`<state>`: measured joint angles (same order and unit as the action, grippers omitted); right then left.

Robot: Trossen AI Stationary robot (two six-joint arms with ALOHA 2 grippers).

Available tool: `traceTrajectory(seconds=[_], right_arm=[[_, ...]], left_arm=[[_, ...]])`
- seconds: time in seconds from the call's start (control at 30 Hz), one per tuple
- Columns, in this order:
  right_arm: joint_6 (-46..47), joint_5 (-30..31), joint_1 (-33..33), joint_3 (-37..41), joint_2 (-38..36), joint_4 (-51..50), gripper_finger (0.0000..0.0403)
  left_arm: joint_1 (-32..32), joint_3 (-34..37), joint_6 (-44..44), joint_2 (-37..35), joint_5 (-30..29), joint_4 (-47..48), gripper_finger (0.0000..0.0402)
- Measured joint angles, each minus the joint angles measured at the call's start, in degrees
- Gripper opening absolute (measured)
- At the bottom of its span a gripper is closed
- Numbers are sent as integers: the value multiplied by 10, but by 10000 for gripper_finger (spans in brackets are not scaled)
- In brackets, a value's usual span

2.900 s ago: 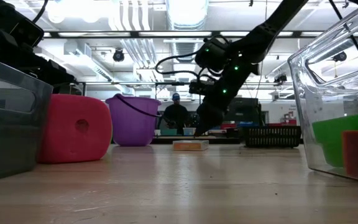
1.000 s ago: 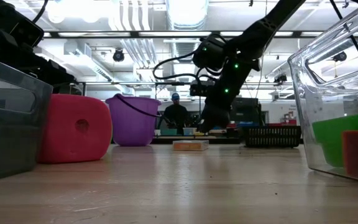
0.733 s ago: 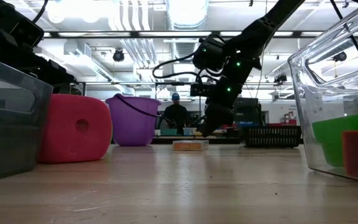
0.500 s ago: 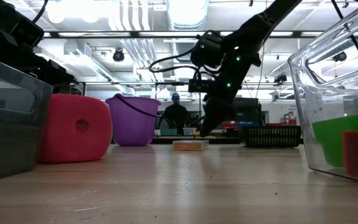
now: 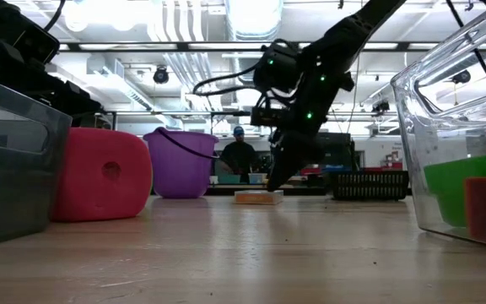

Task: Pick & Place Toys
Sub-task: Put the yellow deck of cards into the black basket

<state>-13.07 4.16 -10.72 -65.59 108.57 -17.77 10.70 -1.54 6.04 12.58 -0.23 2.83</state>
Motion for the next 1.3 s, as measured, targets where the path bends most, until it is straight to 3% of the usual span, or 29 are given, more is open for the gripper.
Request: traceTrajectory(seconds=[0.37, 0.47, 0.67, 1.07, 1.3], right_arm=[[-7, -4, 20, -126, 106, -106, 18], [-8, -39, 32, -148, 111, -111, 18], [-18, -68, 54, -155, 85, -125, 18], [-135, -63, 85, -156, 12, -175, 18], [-183, -47, 87, -158, 6, -208, 18]], left_arm=[[0, 0, 0, 0, 0, 0, 301], [0, 0, 0, 0, 0, 0, 301], [0, 0, 0, 0, 0, 0, 301], [0, 0, 0, 0, 0, 0, 301], [0, 0, 0, 0, 0, 0, 301]])
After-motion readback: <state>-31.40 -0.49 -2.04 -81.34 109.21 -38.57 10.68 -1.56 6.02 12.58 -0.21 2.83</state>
